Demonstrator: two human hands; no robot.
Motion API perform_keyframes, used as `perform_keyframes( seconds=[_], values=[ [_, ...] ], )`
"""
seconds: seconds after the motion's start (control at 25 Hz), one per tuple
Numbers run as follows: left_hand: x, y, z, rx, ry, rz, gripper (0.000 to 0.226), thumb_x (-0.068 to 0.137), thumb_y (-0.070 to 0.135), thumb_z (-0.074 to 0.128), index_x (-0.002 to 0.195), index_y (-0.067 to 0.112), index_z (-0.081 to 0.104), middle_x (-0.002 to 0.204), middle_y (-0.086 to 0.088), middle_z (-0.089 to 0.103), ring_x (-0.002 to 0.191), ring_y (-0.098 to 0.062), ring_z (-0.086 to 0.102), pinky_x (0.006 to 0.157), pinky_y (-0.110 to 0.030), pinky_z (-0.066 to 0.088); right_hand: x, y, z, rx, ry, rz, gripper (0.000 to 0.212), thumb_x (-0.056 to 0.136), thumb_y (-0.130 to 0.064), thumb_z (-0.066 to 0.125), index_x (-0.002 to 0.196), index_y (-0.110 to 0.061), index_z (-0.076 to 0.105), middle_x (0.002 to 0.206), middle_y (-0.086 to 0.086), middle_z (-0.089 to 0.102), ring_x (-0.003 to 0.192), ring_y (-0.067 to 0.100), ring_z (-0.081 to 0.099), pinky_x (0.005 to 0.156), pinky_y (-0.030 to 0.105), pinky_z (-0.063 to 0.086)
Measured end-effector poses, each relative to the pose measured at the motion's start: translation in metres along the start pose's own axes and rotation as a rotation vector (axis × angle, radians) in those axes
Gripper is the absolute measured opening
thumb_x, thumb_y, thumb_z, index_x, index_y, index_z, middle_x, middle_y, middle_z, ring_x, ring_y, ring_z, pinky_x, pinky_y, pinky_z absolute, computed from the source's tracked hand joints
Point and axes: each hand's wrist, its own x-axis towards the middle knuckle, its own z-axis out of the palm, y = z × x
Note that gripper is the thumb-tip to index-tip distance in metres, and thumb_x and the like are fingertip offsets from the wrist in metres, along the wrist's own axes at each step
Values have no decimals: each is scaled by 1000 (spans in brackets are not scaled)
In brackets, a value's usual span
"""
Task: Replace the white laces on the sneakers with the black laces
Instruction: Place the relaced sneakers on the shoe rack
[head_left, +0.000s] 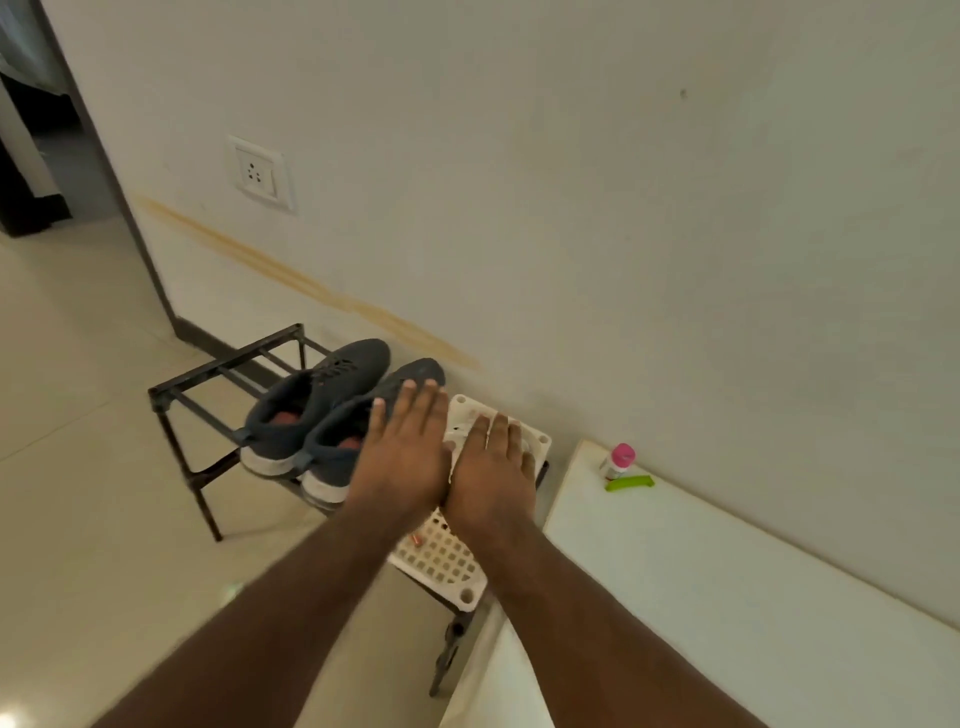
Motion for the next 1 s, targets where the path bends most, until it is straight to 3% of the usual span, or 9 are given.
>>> perform_keyframes(
  seconds=[0.16, 0.32, 0.44, 0.52, 0.64, 0.76, 0.84, 0.92, 1.0],
  values=[
    [10, 77, 33, -45, -66, 166, 62, 106, 34, 23, 157, 12, -4, 166, -6, -5, 153, -24, -9, 123, -47, -2, -12, 78, -14, -36, 56, 115, 65, 105, -36, 31, 159, -8, 5, 167, 14, 3, 154, 30, 2, 123, 49, 14],
    [20, 139, 69, -193, -158, 316, 62, 105, 30, 33, 157, 10, 7, 165, -8, 13, 152, -24, 10, 122, -42, 14, -26, 149, -17, -30, 39, 190, 65, 102, -29, 38, 158, -7, 11, 165, 13, 12, 154, 30, 8, 122, 48, 20],
    [32, 161, 91, -410, -209, 258, 66, 95, 20, 50, 153, 3, 24, 154, -15, 36, 142, -29, 34, 116, -39, 29, -19, 192, -12, 118, -13, 192, 57, 91, -19, 48, 145, -8, 38, 145, 11, 46, 138, 29, 39, 110, 42, 40],
    [46, 173, 100, -499, -210, 159, 62, 89, 18, 53, 147, 2, 35, 144, -16, 48, 133, -32, 46, 110, -37, 36, -6, 213, -8, 180, 10, 188, 45, 88, -18, 47, 133, -12, 50, 130, 8, 57, 126, 29, 50, 101, 41, 47],
    [74, 198, 108, -526, -208, 4, 65, 95, 19, 55, 152, 4, 27, 148, -18, 44, 136, -34, 42, 112, -39, 32, 17, 237, -4, 160, 23, 144, 52, 92, -10, 47, 143, -11, 45, 146, 10, 49, 138, 30, 41, 111, 41, 40],
    [93, 213, 114, -514, -187, 48, 54, 97, 18, 54, 148, 10, 39, 139, -18, 55, 127, -35, 52, 106, -40, 40, 34, 251, -2, 136, -27, 160, 55, 92, -3, 46, 147, -9, 42, 154, 14, 40, 144, 30, 34, 115, 41, 34],
    [92, 218, 111, -512, -193, 100, 36, 95, 13, 54, 131, 12, 54, 117, -15, 66, 108, -36, 61, 92, -41, 47, 38, 257, -1, 123, -26, 161, 40, 90, -2, 45, 127, -8, 58, 131, 15, 56, 126, 34, 50, 99, 40, 47],
    [85, 216, 105, -554, -190, 94, 24, 93, 13, 58, 117, 12, 58, 104, -11, 68, 96, -32, 63, 83, -39, 48, 36, 259, 2, 83, 0, 175, 30, 89, -2, 43, 108, -8, 66, 101, 11, 56, 105, 33, 55, 76, 34, 44],
    [76, 201, 91, -629, -106, 14, 21, 90, 17, 62, 111, 16, 59, 99, -5, 68, 92, -24, 63, 80, -34, 48, 28, 247, 4, 99, 43, 171, 28, 90, -4, 46, 104, -11, 69, 93, 9, 56, 100, 34, 57, 71, 34, 41]
  ],
)
